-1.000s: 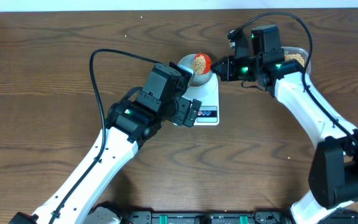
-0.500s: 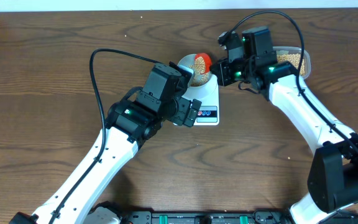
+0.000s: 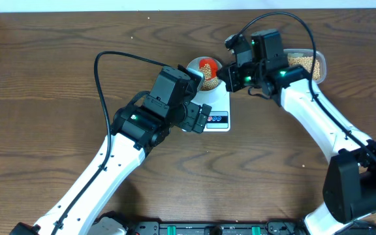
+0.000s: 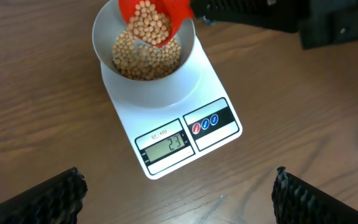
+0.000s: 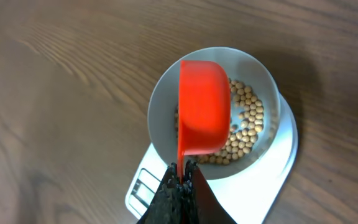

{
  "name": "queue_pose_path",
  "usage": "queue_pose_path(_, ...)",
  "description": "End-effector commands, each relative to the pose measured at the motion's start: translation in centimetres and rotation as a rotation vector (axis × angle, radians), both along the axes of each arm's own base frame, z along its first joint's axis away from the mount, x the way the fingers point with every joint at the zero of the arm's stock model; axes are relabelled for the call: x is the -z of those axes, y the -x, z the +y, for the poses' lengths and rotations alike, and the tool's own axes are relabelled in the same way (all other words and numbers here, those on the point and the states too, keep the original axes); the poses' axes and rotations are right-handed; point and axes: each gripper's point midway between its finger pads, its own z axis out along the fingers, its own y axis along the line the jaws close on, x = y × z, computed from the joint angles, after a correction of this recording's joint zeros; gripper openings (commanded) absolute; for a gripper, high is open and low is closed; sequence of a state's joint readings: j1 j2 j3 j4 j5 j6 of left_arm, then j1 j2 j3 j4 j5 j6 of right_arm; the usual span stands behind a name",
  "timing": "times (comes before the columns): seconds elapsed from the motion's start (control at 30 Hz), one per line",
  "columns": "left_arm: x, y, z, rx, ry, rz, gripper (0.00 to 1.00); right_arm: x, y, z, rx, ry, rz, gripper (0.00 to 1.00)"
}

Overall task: Scoop item into bowl and weigh 50g on scale
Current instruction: 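Tilt the red scoop to pour soybeans into the bowl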

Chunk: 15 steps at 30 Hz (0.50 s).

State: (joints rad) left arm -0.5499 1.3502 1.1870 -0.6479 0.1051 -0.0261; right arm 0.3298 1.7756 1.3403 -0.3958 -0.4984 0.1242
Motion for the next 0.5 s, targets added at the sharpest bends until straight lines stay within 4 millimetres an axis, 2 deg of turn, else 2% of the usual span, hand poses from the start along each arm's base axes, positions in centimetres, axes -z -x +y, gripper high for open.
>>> queue_pose_path(0.0,0.0,-0.2,0.3,-0.014,-0.005,0.0,0.98,-1.8,0.2,-0.6,0.02,-0.118,0.06,0.01)
queue_pose_path(0.27,0.0,-0.2,0.3,-0.014,-0.005,-0.001,0.98,-2.3,0.1,-1.6,0.04,-0.193,0.116,0.01)
queue_pose_path(0.47,0.0,-0.2,0.3,-0.014,-0.005,-0.001,0.98,-2.5,0.3,-1.4,0.031,-0.206,0.126,0.01)
